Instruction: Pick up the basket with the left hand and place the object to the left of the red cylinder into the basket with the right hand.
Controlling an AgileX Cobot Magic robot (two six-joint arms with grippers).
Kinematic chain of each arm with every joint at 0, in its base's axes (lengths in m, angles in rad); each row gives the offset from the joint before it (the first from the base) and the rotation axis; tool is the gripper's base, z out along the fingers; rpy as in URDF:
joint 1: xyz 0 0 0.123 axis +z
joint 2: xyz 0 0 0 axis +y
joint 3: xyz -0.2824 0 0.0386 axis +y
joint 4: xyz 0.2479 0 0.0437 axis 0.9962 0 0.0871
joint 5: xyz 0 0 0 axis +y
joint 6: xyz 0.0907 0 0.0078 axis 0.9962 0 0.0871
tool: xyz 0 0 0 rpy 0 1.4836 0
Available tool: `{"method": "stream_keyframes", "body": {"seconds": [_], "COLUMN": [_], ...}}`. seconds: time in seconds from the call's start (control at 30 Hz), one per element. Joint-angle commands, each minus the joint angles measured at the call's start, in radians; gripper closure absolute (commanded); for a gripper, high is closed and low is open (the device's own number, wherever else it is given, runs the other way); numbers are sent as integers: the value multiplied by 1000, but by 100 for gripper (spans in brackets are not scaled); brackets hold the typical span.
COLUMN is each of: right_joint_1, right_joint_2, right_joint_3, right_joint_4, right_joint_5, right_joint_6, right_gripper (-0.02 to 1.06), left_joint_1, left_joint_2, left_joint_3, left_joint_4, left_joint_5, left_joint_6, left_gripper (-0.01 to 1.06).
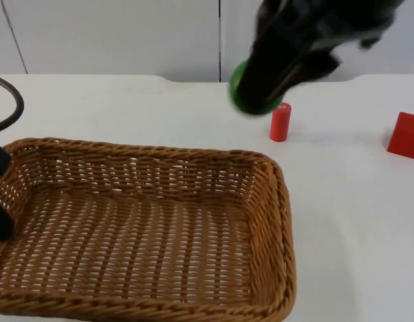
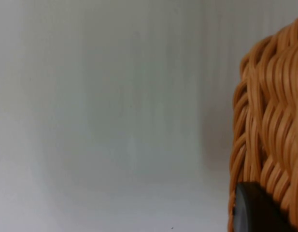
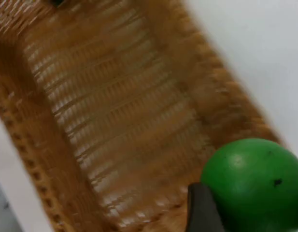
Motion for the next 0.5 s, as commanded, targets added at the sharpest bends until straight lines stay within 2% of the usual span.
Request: {"method": "stream_keyframes", "body": {"seconds": [0.0, 0.13, 0.4, 0.47], "right_joint_1": [29, 69, 73, 73], "right_joint_2": [34, 144, 271, 284], "right_joint_3": [4, 4, 4, 4], "right_joint_4": [-4, -4, -1, 4], "right_joint_5": [-20, -35, -66, -75], "right_joint_6": [-11, -11, -11, -11], "right_gripper": [105, 105, 104, 94], "left_joint_1": [2, 2, 2, 2], "left_joint_2": [-12, -12, -12, -12], "left_joint_3": [2, 2, 2, 2], "left_joint_4": [-31, -31, -31, -31], "left_joint_5": [18, 18, 24, 24], "left_joint_6": [4, 4, 4, 4], "left_gripper": [105, 105, 105, 105]}}
